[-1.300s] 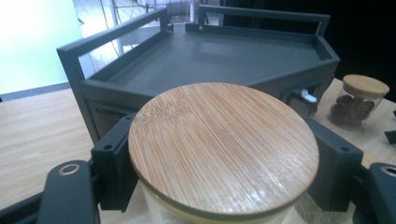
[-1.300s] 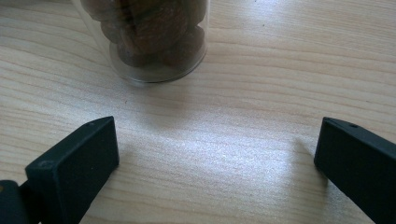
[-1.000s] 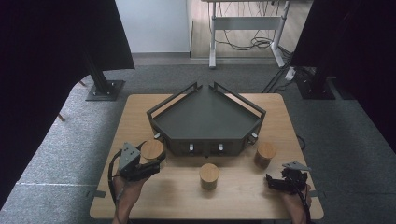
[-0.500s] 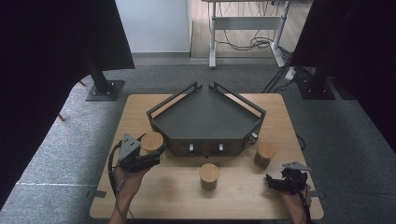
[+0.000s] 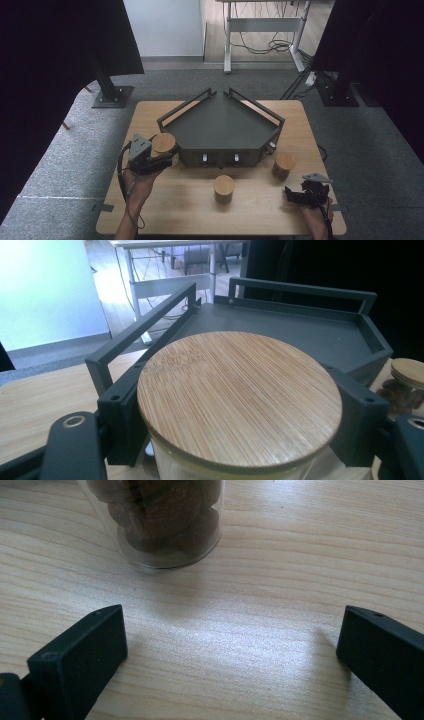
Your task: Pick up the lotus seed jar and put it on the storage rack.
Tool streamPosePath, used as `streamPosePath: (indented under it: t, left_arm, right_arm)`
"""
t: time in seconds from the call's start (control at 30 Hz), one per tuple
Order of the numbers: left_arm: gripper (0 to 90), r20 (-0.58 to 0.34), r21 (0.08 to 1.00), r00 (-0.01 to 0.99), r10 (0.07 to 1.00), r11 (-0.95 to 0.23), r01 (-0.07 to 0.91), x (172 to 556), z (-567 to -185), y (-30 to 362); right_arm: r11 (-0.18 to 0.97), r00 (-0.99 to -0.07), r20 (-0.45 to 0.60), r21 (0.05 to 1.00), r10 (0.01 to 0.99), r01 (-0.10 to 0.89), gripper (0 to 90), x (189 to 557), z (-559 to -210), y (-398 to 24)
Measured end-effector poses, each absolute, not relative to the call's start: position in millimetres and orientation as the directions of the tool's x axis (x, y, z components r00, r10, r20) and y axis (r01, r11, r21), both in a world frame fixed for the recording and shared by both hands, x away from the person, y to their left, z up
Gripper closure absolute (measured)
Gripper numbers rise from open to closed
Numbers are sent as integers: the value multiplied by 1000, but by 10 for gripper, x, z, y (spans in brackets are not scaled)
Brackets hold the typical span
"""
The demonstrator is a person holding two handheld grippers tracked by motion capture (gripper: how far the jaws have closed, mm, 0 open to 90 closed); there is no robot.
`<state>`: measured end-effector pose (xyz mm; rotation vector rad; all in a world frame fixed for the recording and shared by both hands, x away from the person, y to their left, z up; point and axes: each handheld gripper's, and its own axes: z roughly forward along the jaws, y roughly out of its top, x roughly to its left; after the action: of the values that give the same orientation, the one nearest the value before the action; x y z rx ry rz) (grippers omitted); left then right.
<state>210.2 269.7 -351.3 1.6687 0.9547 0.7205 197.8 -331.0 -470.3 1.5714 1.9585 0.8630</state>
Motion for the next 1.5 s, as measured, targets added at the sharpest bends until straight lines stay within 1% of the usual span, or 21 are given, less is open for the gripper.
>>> streamPosePath:
  t: [0.43,1.5]
  left_arm:
    - [240,17,960,484,875,-149,237,2297,-3478,2596]
    - [240,8,959,451,893,-134,248,2737,-3439,2365]
  right_arm:
    - [141,-224,18,728,974,670,0,1978,-4703,-3311]
    - [141,-226,18,728,974,670,0,1980,-4703,-3312]
